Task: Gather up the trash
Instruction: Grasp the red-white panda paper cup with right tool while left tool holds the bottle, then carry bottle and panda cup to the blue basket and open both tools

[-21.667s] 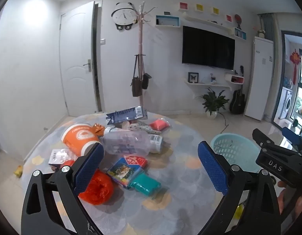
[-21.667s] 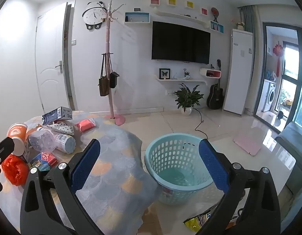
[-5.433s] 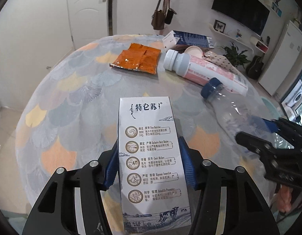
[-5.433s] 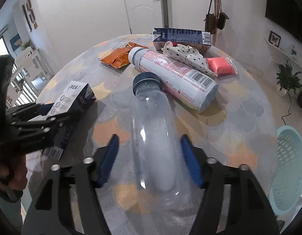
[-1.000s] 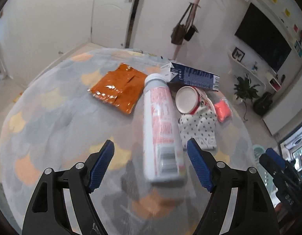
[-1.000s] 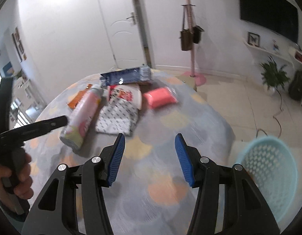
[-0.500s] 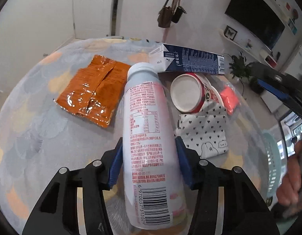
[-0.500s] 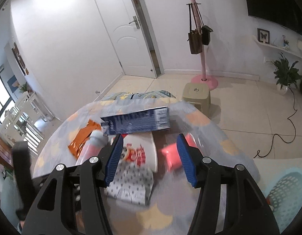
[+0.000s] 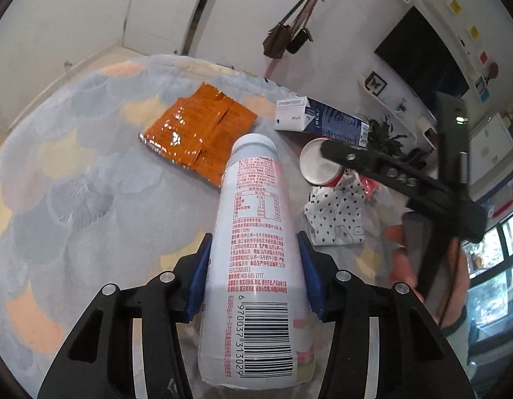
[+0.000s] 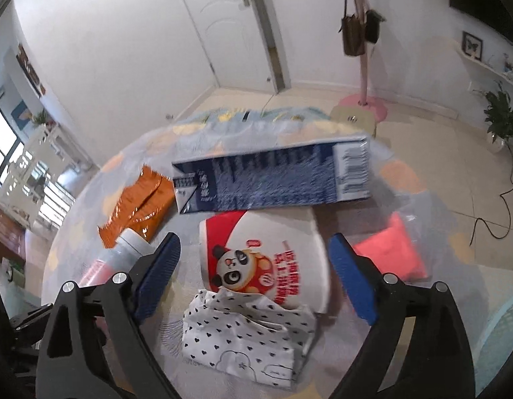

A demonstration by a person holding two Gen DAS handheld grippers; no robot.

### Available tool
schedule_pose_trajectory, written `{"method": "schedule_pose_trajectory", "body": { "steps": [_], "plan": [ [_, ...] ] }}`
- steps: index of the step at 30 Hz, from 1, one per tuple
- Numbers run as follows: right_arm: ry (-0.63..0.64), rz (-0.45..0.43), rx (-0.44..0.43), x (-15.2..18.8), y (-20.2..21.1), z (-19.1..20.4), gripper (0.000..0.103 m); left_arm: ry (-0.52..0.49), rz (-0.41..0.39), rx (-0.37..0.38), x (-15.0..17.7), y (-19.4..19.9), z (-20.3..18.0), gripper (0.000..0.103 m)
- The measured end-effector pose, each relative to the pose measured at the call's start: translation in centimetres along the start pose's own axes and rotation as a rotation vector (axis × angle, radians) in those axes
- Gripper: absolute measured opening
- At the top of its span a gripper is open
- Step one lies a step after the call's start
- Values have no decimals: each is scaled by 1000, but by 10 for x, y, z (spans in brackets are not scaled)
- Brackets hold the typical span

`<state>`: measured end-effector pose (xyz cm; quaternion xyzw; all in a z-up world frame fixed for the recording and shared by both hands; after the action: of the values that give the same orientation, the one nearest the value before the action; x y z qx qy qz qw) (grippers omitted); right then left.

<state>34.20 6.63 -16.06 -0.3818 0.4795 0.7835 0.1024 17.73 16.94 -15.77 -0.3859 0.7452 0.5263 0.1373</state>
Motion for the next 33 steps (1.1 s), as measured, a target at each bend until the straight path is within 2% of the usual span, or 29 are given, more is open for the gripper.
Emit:
{"method": "schedule_pose_trajectory", "body": {
  "steps": [3,4,5,6,9,16,19,24,28,33],
  "plan": [
    [12,24,7,4,-7,2,86,-13,-4,-6,4,4,-1,48],
    [-2,38,-9,8,-9,4,82,-12,-4,-2,5,6,-1,48],
    [-10,44,-22,10,-9,5,72,-8,-3,4,6,7,0,48],
    [-21,52,-51,14,-8,8,72,-5,-3,7,8,10,0,48],
    [-5,40,-61,22,1,16,72,-2,-2,6,13,16,4,48],
    [38,4,-128,53,52,42,72,0,6,7,23,25,7,47],
    [41,-32,-144,58,76,47,72,1,8,31,27,29,3,47],
    [31,-136,-144,48,121,48,72,26,-16,134,31,39,-10,47],
    [46,-215,-101,40,156,43,72,12,-77,184,26,57,-29,47],
    [29,-318,-50,28,202,23,72,-57,-145,243,11,77,-69,47]
  ]
}}
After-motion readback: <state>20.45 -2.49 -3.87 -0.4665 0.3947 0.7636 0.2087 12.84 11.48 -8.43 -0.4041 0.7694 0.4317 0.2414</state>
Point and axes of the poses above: each gripper's, at about its wrist camera, not at the fingertips, and y roughly against the way its jaws point, z to its left, x to its underside, the point moved 8 cm from there along -y, roughly the way its jaws point, and after that the axes turned 8 degrees about -z, right-handed, at the moved point
